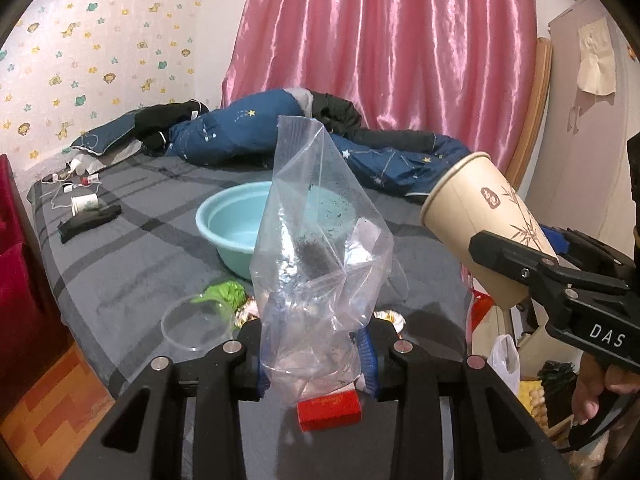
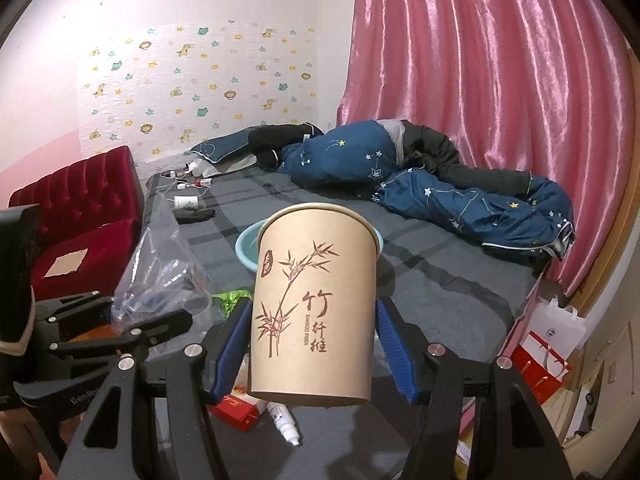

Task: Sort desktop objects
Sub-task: 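Lift the brown bamboo paper cup with the right tool while the left tool lifts the clear plastic bag, then carry the paper cup and plastic bag together over the light-blue basin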

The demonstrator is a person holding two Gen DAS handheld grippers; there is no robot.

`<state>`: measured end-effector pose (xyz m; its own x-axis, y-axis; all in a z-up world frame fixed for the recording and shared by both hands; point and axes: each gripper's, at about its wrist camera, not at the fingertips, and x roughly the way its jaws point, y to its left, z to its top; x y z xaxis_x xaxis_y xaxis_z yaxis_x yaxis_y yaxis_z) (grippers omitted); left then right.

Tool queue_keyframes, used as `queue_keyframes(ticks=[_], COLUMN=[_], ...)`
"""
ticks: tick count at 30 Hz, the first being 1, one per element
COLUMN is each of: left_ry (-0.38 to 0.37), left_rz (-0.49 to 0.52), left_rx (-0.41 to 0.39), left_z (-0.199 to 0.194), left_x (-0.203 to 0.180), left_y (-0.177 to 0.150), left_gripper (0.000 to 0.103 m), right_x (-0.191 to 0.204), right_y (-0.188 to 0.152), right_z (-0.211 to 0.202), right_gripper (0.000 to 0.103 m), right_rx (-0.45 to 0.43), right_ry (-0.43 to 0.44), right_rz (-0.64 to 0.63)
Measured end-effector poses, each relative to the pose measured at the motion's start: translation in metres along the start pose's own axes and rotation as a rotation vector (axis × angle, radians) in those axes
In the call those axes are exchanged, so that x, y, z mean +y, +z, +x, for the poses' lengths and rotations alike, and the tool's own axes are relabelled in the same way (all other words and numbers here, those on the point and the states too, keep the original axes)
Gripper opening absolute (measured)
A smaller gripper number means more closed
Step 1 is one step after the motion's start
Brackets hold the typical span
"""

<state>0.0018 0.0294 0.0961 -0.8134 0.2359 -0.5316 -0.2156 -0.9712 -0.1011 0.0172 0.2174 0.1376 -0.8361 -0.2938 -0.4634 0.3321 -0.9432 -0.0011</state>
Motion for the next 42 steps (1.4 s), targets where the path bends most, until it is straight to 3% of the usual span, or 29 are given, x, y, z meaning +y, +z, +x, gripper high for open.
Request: queue_keyframes(ticks=[19,42], left_ry=[0.011,0.051], left_rz=[0.013,0.002], left_rx=[-0.024,0.014], left_z=[0.004,0.051], left_x=[0.003,0.019], left_y=[0.038,0.076], left_gripper=[0.038,0.038], right_x=[-0.016,-0.035], right_y=[0.045,0.08], right_z=[0.008,0.065], right_gripper=[0.066,0.066], right_rx=[-0.025,0.01], right_ry=[-0.007,0.003], right_rz=[-0.007,0.029])
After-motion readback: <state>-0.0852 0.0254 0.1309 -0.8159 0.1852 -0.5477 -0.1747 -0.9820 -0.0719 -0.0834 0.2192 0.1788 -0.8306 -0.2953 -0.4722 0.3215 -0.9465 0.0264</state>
